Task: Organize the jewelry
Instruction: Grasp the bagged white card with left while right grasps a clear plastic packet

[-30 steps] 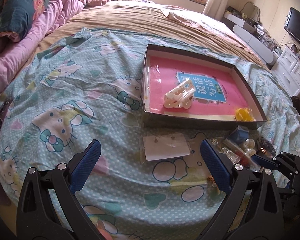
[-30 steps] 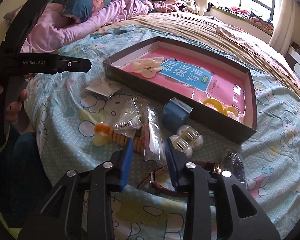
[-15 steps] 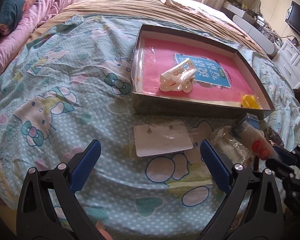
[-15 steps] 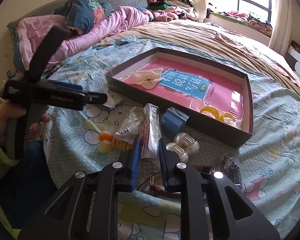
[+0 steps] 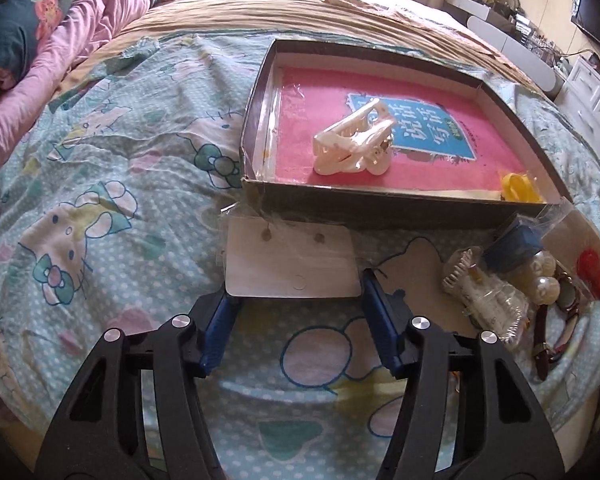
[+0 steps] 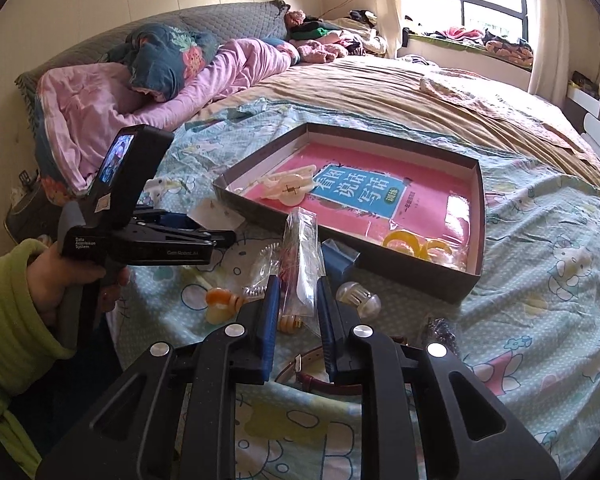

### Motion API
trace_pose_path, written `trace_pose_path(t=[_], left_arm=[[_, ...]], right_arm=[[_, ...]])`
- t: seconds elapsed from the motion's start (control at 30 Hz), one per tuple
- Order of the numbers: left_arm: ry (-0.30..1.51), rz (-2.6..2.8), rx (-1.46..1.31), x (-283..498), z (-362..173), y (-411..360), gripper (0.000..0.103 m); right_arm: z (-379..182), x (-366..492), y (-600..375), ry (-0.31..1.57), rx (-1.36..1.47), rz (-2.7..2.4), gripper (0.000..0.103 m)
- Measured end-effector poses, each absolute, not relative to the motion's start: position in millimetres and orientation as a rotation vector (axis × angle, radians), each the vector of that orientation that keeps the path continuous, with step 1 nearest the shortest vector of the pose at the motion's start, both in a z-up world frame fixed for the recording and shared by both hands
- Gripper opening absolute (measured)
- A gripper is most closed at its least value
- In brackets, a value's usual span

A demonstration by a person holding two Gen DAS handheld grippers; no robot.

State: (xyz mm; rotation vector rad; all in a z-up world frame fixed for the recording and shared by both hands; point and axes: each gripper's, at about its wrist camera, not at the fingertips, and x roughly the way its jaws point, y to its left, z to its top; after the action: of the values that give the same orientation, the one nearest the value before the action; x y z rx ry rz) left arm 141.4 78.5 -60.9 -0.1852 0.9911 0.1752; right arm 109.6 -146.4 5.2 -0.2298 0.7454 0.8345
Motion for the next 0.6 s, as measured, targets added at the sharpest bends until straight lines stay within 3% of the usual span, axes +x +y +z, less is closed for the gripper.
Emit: trace_pose_path(t=[0.6], left_arm=[[0.764, 0.085, -0.244, 125, 22, 71, 0.051]], right_arm=[[45, 133, -173, 0.632, -0.136, 0.753, 0.018]])
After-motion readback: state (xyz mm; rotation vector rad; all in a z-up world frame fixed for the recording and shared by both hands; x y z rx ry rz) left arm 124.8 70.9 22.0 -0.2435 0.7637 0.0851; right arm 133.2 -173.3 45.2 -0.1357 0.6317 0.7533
